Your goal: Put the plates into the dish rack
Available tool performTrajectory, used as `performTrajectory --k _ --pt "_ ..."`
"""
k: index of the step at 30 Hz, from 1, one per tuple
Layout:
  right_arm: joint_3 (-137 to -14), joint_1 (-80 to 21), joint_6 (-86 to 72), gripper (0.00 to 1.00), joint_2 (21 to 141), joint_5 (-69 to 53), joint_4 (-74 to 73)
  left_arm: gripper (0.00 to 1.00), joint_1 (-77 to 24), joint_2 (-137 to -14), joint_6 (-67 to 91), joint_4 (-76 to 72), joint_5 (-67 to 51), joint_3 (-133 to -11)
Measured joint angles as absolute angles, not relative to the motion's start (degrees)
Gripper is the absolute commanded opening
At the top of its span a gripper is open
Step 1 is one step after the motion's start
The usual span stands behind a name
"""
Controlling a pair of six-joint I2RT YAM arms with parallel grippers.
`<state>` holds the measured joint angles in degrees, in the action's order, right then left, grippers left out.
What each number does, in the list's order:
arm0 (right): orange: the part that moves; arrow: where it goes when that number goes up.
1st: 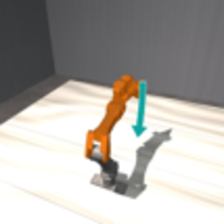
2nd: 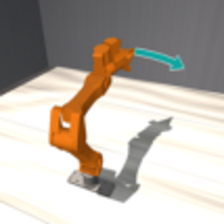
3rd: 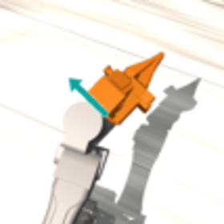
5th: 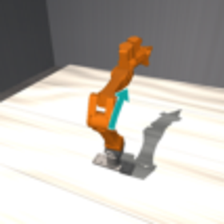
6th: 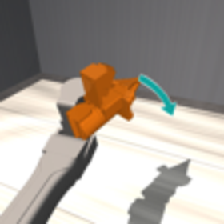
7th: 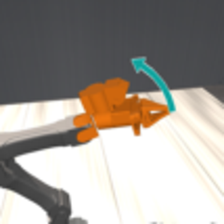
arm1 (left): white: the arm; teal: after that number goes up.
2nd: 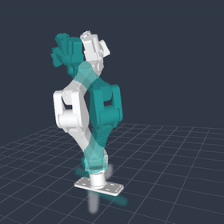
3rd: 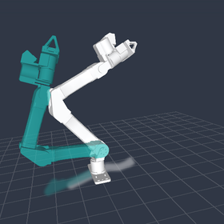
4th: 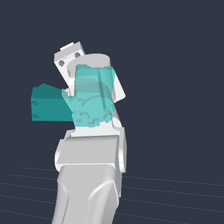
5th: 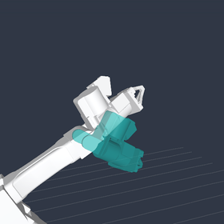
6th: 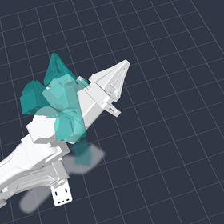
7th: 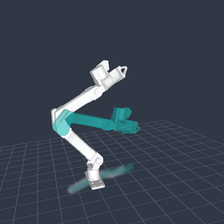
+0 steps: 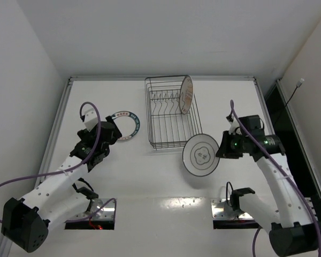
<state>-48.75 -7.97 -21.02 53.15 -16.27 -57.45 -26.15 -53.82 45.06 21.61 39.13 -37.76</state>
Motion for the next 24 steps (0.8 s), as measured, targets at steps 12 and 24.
performTrajectory --k 12,24 --pt "-83.3 -8.9 -23.0 0.00 58.9 -2.8 -66.6 1.00 -26.2 -51.7 45.3 21.6 39.8 -37.8" --pt "-112.1 -24.6 -25.4 0.00 94.0 20.7 -59.2 1.00 -26.2 -52.3 45.5 21.6 40.1 -37.8"
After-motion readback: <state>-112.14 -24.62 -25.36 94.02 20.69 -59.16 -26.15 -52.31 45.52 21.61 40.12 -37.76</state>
